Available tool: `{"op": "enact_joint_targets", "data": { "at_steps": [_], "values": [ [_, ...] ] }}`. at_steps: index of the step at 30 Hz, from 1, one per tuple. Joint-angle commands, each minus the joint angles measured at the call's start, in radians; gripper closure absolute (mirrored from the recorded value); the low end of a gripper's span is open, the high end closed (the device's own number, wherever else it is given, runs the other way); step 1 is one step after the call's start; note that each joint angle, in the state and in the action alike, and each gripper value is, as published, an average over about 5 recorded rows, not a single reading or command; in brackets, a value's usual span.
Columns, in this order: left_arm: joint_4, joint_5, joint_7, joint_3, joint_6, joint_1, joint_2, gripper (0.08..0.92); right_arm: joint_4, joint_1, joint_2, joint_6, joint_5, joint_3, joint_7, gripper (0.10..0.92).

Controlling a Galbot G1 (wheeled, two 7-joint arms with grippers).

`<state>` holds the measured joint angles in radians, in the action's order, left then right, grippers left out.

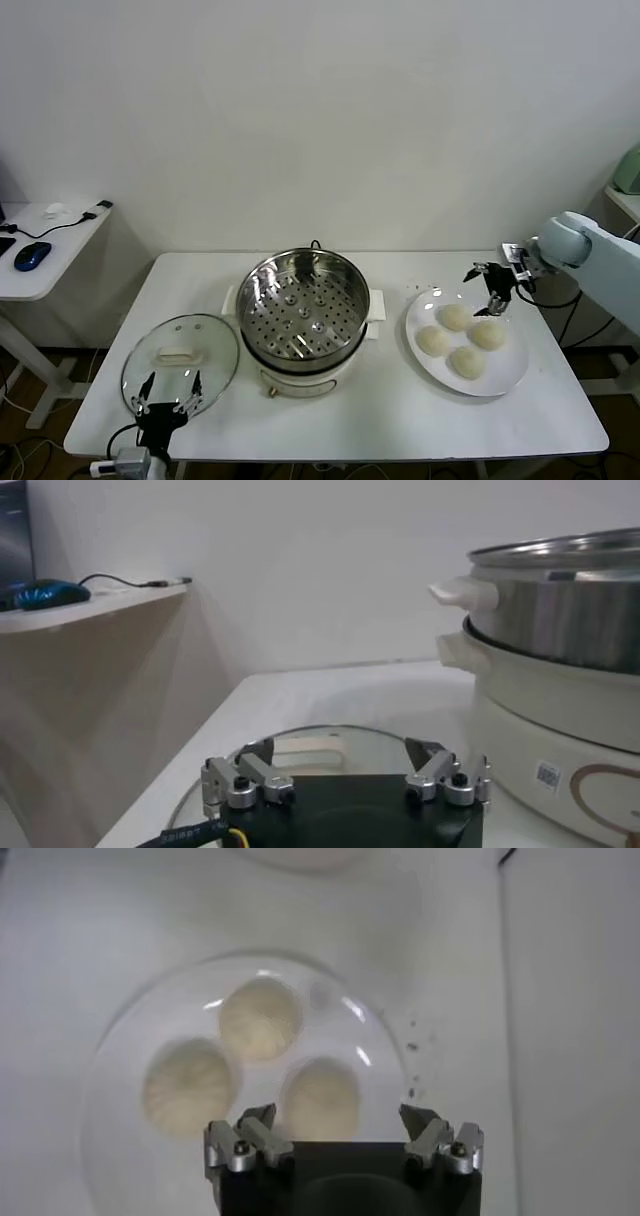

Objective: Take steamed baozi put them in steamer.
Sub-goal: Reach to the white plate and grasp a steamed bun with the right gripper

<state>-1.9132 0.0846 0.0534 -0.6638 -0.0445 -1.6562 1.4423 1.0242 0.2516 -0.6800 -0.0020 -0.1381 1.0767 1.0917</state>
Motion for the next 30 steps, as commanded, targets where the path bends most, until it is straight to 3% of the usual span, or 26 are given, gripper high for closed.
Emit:
{"op": "enact_joint_targets", "data": {
  "at_steps": [1,26,30],
  "values": [
    [0.012,0.0,0.0,0.0,0.003,0.001,0.0,0.177,-0.122,0.112,-0.097,-0.004,-0.007,0.22,0.063,0.203],
    [0.064,-0.005,0.002,0.016,0.007,0.02,-0.001,0.177,-0.39,-0.13,-0.306,-0.021,0.072,-0.039,-0.041,0.205],
    [0.063,-0.005,0.004,0.015,0.007,0.018,-0.002,0.177,-0.404,-0.137,-0.315,-0.021,0.083,-0.049,-0.038,0.26]
  ]
}}
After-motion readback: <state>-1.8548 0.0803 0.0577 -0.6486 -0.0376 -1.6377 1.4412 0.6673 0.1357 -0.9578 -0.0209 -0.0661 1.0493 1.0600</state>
